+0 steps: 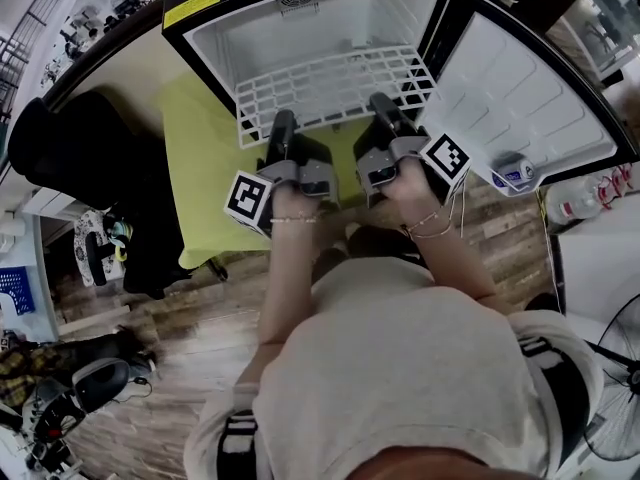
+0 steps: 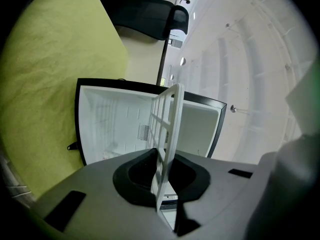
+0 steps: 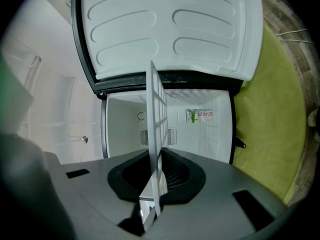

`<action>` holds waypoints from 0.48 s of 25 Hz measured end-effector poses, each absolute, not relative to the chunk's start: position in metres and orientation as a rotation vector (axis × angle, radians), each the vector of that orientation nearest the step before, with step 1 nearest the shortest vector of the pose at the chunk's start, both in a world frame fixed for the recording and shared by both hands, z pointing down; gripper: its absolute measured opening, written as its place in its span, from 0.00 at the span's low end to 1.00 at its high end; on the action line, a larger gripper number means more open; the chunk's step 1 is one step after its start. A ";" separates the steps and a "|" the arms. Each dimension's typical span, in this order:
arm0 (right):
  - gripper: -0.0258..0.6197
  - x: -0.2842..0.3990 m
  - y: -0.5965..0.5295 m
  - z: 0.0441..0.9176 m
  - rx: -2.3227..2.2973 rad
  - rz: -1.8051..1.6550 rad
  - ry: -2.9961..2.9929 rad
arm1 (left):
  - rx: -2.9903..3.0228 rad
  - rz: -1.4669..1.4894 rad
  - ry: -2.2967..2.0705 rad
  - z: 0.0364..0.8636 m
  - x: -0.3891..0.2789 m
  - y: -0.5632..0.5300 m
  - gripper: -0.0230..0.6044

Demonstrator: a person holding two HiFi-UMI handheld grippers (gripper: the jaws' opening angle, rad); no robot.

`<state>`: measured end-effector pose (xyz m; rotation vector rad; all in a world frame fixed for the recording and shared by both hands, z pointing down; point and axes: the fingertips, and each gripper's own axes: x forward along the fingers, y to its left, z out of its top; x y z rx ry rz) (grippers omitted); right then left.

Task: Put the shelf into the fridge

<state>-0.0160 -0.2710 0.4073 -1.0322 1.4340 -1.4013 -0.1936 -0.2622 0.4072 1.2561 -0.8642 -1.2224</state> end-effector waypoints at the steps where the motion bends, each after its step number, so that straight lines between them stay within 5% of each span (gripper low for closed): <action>1: 0.12 -0.016 -0.272 0.408 -1.028 -1.403 1.433 | 1.255 -1.223 -0.867 0.407 -0.193 -0.262 0.09; 12: 0.11 -0.015 -0.280 0.413 -1.013 -1.441 1.444 | 1.242 -1.237 -0.894 0.410 -0.192 -0.266 0.09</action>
